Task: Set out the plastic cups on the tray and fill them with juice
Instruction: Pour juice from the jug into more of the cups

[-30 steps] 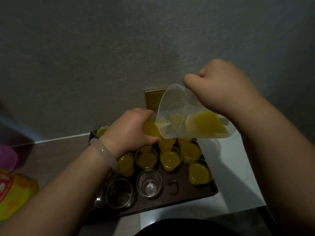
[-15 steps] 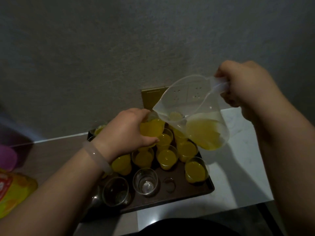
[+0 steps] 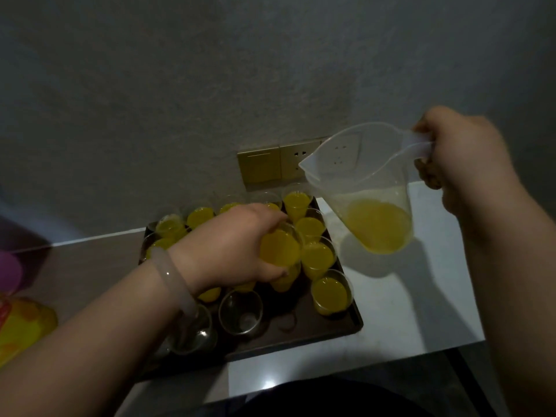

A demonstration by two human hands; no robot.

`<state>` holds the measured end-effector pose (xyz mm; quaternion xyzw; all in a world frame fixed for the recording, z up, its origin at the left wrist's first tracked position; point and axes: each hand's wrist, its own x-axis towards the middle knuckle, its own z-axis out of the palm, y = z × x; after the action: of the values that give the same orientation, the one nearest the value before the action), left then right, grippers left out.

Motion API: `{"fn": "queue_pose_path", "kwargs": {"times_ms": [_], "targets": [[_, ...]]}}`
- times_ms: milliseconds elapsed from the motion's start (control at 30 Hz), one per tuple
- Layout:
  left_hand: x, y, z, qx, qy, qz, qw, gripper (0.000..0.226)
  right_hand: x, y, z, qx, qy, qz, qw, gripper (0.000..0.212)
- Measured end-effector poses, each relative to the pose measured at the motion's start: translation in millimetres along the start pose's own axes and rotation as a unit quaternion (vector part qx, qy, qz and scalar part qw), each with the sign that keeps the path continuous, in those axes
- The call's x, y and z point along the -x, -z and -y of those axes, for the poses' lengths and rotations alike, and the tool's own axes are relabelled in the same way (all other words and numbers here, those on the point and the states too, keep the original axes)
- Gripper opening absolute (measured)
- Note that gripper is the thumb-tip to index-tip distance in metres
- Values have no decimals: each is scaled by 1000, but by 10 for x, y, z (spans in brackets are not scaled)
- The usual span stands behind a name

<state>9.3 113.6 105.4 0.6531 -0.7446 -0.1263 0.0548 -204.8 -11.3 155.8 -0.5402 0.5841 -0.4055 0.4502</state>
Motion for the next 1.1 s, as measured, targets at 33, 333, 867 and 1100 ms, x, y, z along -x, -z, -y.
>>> {"fn": "queue_pose_path", "kwargs": {"times_ms": [33, 333, 867, 1100], "targets": [[-15, -26, -38, -4, -15, 18, 1000, 83, -3, 6, -16, -8, 6, -4, 1000, 25], [-68, -244, -197, -52, -83, 102, 990, 86, -24, 67, -161, -21, 25, 2, 999, 23], [-138, -296, -157, -58, -113, 159, 979, 80, -179, -21, -380, -105, 16, -41, 994, 31], [-152, -511, -42, -84, -138, 166, 973, 79, -202, -48, -438, -113, 17, -44, 993, 31]]}}
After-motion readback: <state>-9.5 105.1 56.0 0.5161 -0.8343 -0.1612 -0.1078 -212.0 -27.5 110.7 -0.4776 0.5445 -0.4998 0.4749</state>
